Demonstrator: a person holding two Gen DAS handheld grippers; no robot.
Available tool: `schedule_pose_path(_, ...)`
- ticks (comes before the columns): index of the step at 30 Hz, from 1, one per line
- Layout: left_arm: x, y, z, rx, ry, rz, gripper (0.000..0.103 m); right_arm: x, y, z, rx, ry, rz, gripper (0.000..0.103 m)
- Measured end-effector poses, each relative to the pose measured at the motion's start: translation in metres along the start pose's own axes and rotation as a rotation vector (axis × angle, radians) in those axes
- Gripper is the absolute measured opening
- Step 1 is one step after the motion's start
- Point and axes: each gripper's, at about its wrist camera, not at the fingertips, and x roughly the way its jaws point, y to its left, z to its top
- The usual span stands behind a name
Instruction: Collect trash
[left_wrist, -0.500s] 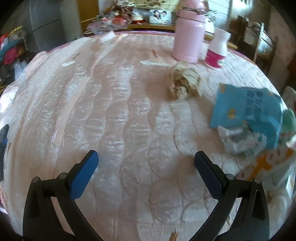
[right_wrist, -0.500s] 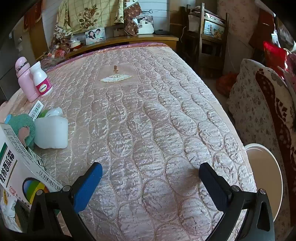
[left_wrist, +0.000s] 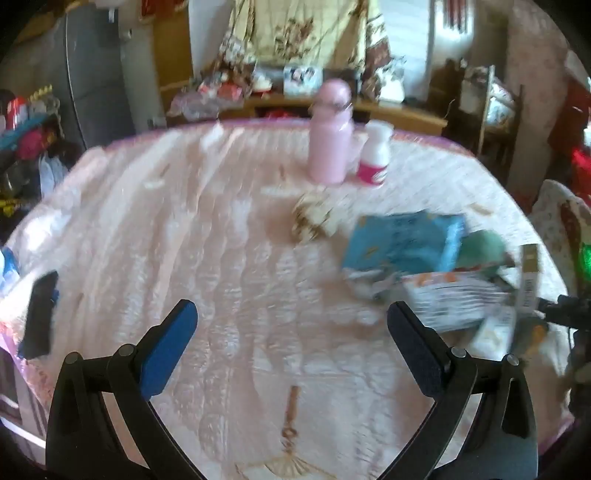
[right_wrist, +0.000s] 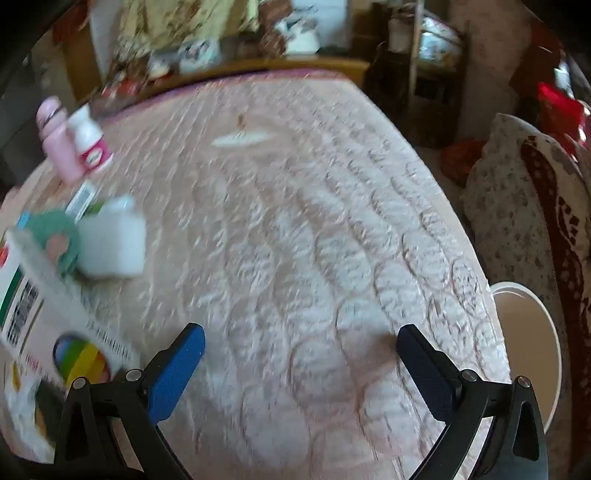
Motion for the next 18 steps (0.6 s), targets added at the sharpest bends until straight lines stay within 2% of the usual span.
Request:
schedule_pose_path(4,-0.034,-0.024,0.001,0.026,-0.074,-0.035,0.102,-0.042,-0.005,-0.018,0.074,-0.091,0.046,0.1)
schedule_pose_path(10,-0.069,-0.056,-0.004,0.043,-0.154,-0.101,0.102,-0.121,0.007,-0.029,0.098,-0.291,0.096,0.1)
schedule_pose_path(12,-0.078,-0.066,-0.006,0.052,-0.181,-0.125,0.102,-0.144,0.017,-0.03,0.089,-0.355,0.098,0.1)
schedule_pose_path(18,-0.098,-0.078,-0.008,0.056,-0.223,-0.168,0.102,-0.183,0.043,-0.037,0.02,-0.457,0.091,0.101)
